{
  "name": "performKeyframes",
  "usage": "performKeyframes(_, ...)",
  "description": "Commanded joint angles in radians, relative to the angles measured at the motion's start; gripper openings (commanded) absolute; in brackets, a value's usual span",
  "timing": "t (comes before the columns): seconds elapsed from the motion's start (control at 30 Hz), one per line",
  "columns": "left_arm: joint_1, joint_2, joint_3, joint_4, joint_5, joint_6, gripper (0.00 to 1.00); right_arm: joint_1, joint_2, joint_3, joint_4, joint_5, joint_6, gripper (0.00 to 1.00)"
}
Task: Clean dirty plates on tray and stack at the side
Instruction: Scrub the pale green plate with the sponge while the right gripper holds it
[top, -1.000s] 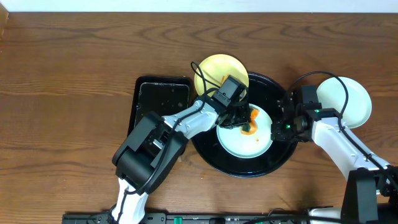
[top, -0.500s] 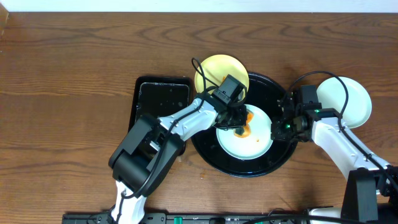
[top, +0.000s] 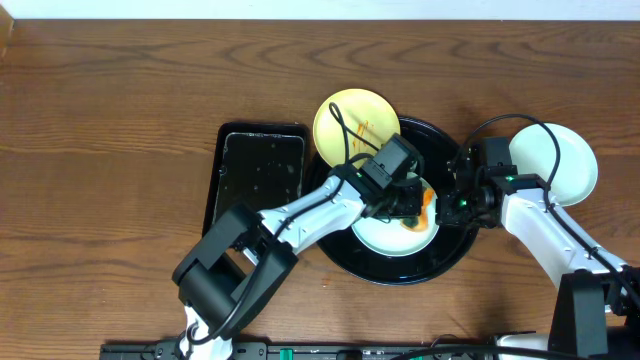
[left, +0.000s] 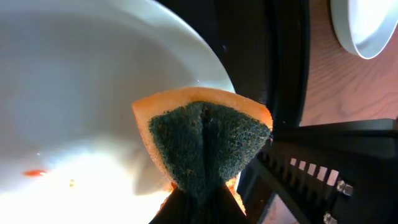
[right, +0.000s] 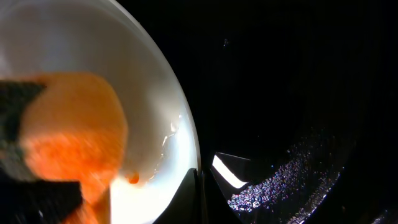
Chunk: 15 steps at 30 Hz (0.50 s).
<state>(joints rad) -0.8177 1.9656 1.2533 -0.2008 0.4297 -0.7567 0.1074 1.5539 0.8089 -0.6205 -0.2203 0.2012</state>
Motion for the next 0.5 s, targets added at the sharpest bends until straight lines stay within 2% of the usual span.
performKeyframes(0.0, 0.000, 0.000, -0.004, 0.002, -0.027, -0.072, 0.08, 0.005, 0.004, -0.011, -0.005, 0.043, 0.009, 0.01)
performKeyframes(0.17, -0.005, 0.034, -0.004, 0.013, -0.014, -0.180, 0.08, 0.005, 0.004, -0.011, -0.004, 0.043, 0.009, 0.01)
performKeyframes(0.47, -0.047, 0.080, -0.004, 0.038, 0.000, -0.193, 0.08, 0.005, 0.004, -0.011, -0.004, 0.043, 0.008, 0.01)
